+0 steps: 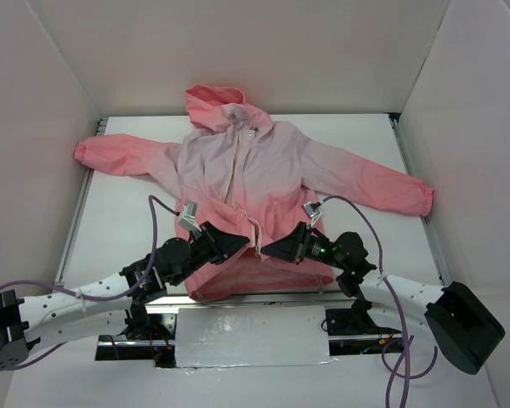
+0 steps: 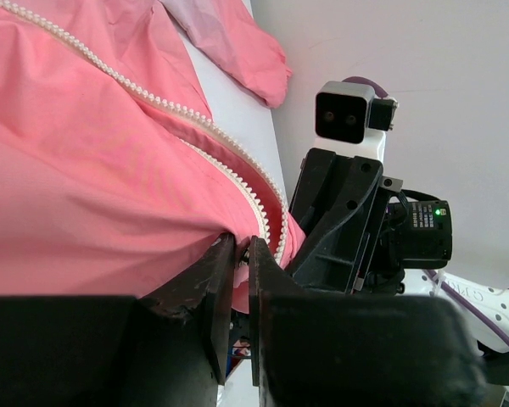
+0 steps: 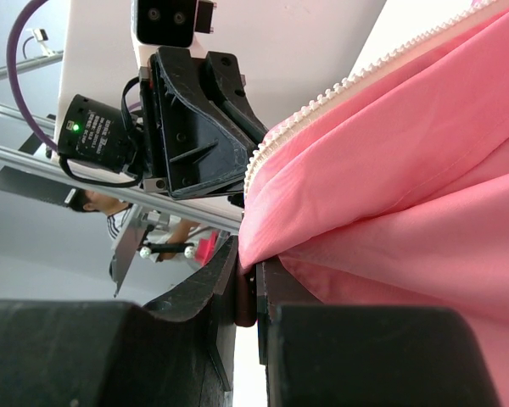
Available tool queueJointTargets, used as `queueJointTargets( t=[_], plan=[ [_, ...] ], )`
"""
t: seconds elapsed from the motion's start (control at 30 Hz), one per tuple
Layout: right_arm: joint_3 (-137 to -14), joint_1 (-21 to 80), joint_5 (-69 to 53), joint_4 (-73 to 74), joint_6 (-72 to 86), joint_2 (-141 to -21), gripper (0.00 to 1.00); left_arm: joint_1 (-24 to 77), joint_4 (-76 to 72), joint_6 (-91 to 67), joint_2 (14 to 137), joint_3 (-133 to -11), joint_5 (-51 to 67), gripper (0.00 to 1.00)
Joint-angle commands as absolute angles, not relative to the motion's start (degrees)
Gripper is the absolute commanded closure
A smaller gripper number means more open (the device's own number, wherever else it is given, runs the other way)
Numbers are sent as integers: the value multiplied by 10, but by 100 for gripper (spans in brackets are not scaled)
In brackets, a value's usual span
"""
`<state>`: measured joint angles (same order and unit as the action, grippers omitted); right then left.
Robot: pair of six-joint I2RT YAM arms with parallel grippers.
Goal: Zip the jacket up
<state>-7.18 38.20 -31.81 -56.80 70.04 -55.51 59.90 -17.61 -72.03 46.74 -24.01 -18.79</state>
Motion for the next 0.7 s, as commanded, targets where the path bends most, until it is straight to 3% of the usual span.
queueJointTargets(
  t=[0.0,0.67],
  plan=[
    [-86,380,-326,-626,701,-556,100,602,-214,-728,461,-256,-191,100],
    [-112,361,-337,-699,715,-630,100,602,-234,-736,454,-243,-175,100]
  ],
)
